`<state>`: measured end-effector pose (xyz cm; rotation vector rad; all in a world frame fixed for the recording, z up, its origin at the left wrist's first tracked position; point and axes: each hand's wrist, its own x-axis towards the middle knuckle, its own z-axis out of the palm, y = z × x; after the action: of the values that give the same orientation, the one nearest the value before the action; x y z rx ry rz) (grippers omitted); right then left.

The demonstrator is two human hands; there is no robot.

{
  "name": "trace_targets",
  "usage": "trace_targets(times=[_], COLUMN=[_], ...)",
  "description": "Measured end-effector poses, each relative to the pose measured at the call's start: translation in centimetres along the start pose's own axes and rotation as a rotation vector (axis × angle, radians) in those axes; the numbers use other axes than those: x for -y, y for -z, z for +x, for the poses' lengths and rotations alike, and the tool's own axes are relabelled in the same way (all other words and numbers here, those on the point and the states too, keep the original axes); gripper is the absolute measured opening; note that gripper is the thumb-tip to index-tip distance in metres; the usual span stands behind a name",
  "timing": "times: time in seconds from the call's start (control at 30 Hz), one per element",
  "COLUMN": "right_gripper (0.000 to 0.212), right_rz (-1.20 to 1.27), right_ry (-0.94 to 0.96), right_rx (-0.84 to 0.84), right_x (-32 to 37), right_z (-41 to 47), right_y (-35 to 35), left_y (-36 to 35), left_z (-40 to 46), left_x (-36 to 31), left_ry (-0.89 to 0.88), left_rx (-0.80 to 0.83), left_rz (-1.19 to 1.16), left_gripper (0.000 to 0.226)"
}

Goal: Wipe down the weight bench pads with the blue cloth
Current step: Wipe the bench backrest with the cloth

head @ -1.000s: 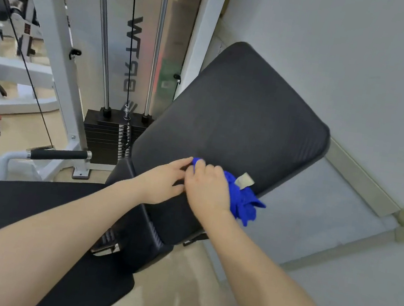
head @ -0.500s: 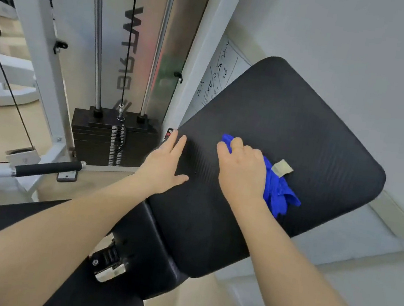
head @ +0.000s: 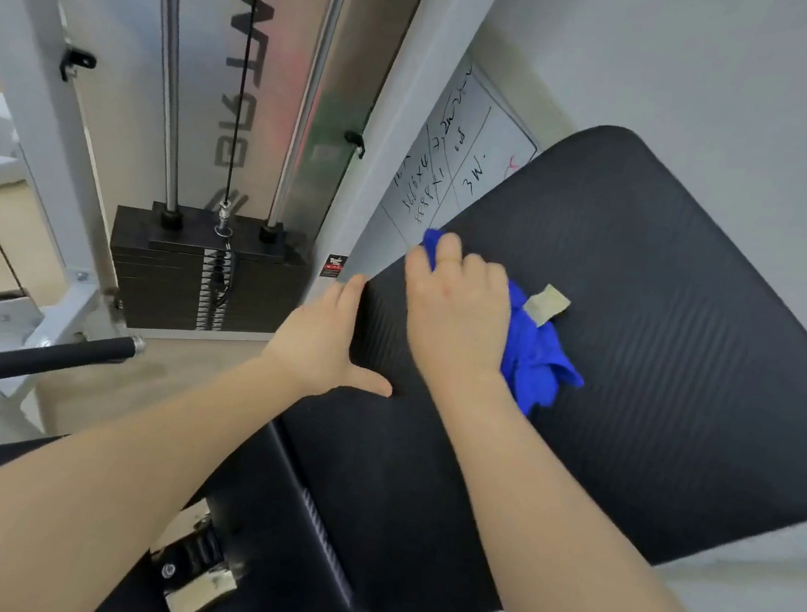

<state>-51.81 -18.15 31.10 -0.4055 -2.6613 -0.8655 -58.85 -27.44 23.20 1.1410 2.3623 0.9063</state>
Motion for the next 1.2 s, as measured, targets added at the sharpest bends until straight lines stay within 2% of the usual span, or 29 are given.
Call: trace_targets(times=[0.07, 0.13, 0.17, 0.2, 0.27, 0.33, 0.4, 0.43, 0.57, 0.63, 0.7, 0.8, 0.83, 0.93, 1.0, 1.1, 1.2], right_gripper=[0.021, 0.037, 0.035, 0.029, 0.020, 0.021, 0.015, 0.013, 0.020, 0.022, 0.025, 0.016, 0.013, 0.014, 0.012, 0.016, 0.021], right_rz=[0.018, 0.017, -0.025, -0.043, -0.048, -0.027, -0.040, -0.009, 0.117, 0.099, -0.005, -0.089, -0.121, -0.122, -0.045, 0.012, -0.014], right_ry=[0.161, 0.338, 0.347, 0.278, 0.019, -0.138, -0.174, -0.163, 0.072, 0.169, 0.176, -0.063, -0.122, -0.141, -0.105, 0.005, 0.246], right_rx=[0.085, 0.261, 0.261, 0.183, -0.011, 0.007, 0.050, 0.071, 0.380, 0.388, 0.330, 0.044, 0.011, 0.001, 0.006, 0.099, 0.256], right_x=[2.3, 2.1, 1.1, 0.0, -2.8, -3.7, -2.3, -0.9, 5.3, 4.8, 1.4, -4.6, -5.3, -3.2, -1.2, 1.4, 2.0], right_z=[-1.3, -0.9, 0.0, 1.3, 4.3, 5.9, 6.0, 5.6, 2.4, 3.0, 4.8, 7.5, 7.6, 5.9, 4.2, 1.4, -1.5], right_y=[-0.5, -0.3, 0.2, 0.7, 2.0, 1.9, 1.8, 1.6, 0.3, 0.8, 1.7, 2.7, 2.6, 1.6, 0.4, -0.1, 0.7], left_y=[0.0, 0.1, 0.1, 0.3, 0.4, 0.6, 1.0, 1.0, 0.9, 0.8, 0.8, 0.9, 0.9, 0.7, 0.4, -0.1, -0.7], left_z=[0.3, 0.2, 0.3, 0.3, 0.3, 0.2, 0.3, 0.3, 0.1, -0.1, -0.3, -0.5, -0.5, -0.5, -0.5, -0.4, -0.8], left_x=[0.7, 0.8, 0.8, 0.7, 0.4, 0.1, 0.1, 0.2, 1.1, 1.5, 1.5, 1.3, 1.3, 1.2, 1.3, 1.5, 1.7], left_ry=[-0.046, -0.053, -0.040, -0.024, 0.002, 0.019, 0.021, 0.021, 0.029, 0.031, 0.019, 0.032, 0.039, 0.041, 0.041, 0.046, 0.044], left_rx=[0.022, 0.048, 0.055, 0.058, 0.081, 0.095, 0.096, 0.099, 0.076, 0.050, 0.058, 0.086, 0.087, 0.083, 0.074, 0.044, -0.007], left_rz=[-0.068, -0.099, -0.100, -0.072, 0.019, 0.044, 0.016, -0.014, -0.073, -0.124, -0.159, -0.144, -0.147, -0.174, -0.199, -0.220, -0.206], left_gripper=[0.117, 0.115, 0.118, 0.119, 0.119, 0.119, 0.116, 0.114, 0.082, 0.081, 0.089, 0.092, 0.091, 0.091, 0.092, 0.093, 0.093])
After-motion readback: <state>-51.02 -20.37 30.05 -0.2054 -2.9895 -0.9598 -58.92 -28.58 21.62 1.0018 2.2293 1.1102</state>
